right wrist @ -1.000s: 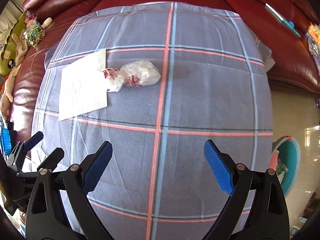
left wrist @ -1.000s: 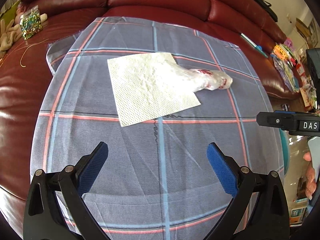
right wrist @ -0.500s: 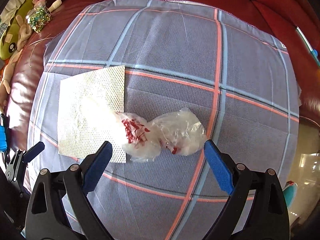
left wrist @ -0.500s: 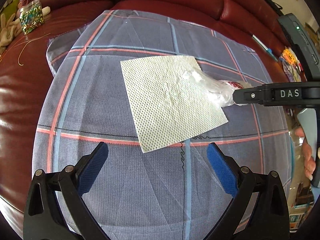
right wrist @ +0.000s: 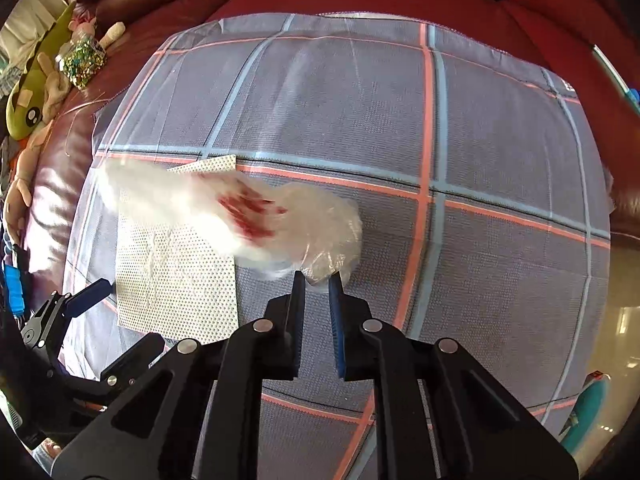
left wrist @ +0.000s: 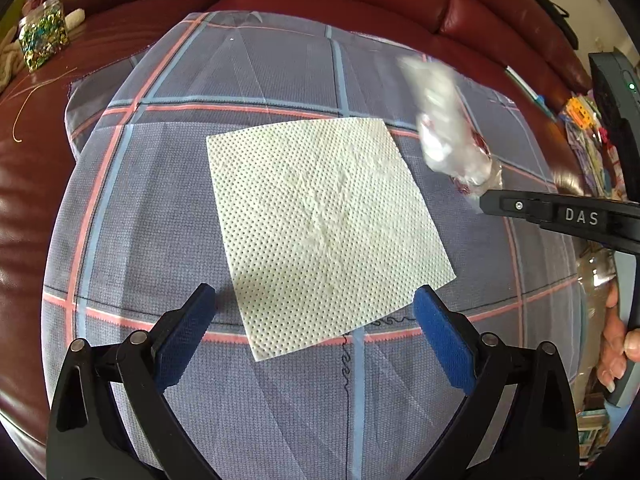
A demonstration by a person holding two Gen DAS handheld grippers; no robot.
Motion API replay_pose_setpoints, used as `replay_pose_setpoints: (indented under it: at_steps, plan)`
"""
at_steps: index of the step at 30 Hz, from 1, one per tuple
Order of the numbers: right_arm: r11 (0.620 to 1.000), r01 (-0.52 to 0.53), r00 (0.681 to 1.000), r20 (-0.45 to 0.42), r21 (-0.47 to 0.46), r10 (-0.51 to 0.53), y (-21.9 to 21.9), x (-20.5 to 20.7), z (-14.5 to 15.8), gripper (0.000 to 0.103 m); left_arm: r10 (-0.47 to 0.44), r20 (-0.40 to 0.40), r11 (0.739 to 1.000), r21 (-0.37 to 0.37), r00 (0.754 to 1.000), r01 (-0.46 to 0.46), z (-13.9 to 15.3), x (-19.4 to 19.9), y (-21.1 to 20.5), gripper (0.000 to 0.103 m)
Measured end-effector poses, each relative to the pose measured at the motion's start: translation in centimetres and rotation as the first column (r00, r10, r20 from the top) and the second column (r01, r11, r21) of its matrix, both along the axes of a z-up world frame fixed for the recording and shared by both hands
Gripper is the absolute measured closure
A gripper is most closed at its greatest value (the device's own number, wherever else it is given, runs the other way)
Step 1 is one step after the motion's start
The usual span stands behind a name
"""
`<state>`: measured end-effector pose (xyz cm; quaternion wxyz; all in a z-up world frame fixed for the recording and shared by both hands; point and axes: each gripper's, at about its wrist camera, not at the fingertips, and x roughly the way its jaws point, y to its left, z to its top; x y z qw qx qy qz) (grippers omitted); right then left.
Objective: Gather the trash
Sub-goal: 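Grasp the clear plastic bag with the right tool and lift it, then pinch the white paper towel with the left tool and lift it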
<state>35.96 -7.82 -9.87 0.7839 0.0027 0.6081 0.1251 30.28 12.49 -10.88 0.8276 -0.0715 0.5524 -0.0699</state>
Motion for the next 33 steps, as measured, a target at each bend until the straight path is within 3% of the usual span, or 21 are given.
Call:
replay_pose_setpoints:
  at_steps: [4,7,9,10,11,12,17,22,24,25,26,29,33]
  plan:
    - [1.000,0.018,1.000,-0.011,0.025,-0.018,-2.2,-0.4,0.0,0.098,-0.024,0.001,0.999,0.042,1.000,0.024,-0.1,1.4,-1.5,0.004]
    - [0.997,0.011,0.999,-0.032,0.070,-0.009,-2.9,-0.4,0.2,0.093,-0.037,-0.005,0.996,0.085,0.999,0.037,-0.3,2.2,-2.6,0.004]
    - [0.997,0.005,1.000,0.008,0.073,-0.005,-3.2,-0.2,1.2,0.073,-0.041,-0.010,0.997,0.069,0.999,0.041,-0.3,2.1,-2.6,0.004]
    - [0.998,-0.005,0.999,0.034,0.070,0.003,-3.1,0.0,1.7,0.054,-0.038,-0.011,0.998,0.053,0.999,0.039,-0.2,2.1,-2.5,0.004]
    - [0.998,-0.021,0.998,0.053,0.063,0.017,-2.8,0.3,2.1,0.047,-0.031,-0.010,0.999,0.042,0.999,0.031,-0.1,2.1,-2.4,0.004]
    - [0.998,-0.039,0.998,0.059,0.057,0.036,-2.2,0.9,2.3,0.046,-0.022,-0.006,0.999,0.035,1.000,0.022,0.0,2.1,-2.3,0.004]
    - [0.990,-0.143,0.989,0.041,-0.005,0.143,1.6,3.7,0.7,0.046,0.007,0.005,1.000,0.011,1.000,-0.007,0.4,1.9,-1.5,0.004]
    - [0.987,-0.163,0.986,0.015,-0.009,0.164,3.1,5.0,-1.2,0.046,0.024,-0.012,1.000,0.014,1.000,-0.024,0.0,1.7,-0.5,0.004]
    - [0.985,-0.169,0.985,0.034,-0.029,0.170,3.2,4.8,-1.2,0.056,0.034,-0.017,0.999,0.005,0.999,-0.034,-0.1,1.8,-0.3,0.004]
    - [0.985,-0.168,0.985,0.035,-0.037,0.170,3.0,4.7,-1.1,0.077,0.036,-0.017,0.999,0.002,0.999,-0.035,-0.1,1.9,-0.3,0.004]
    - [0.987,-0.157,0.987,0.019,-0.014,0.157,2.6,4.6,-1.1,0.081,0.034,-0.021,0.999,-0.003,0.999,-0.034,-0.1,2.1,-0.5,0.004]
    - [0.993,-0.115,0.993,0.029,0.001,0.115,1.0,4.3,-0.5,0.084,0.027,-0.019,1.000,-0.014,0.999,-0.028,0.2,2.6,-1.4,0.004]
    - [0.996,-0.072,0.997,0.041,0.043,0.070,-1.7,3.4,0.6,0.084,0.010,-0.017,0.999,0.030,1.000,-0.009,0.1,3.2,-3.6,0.004]
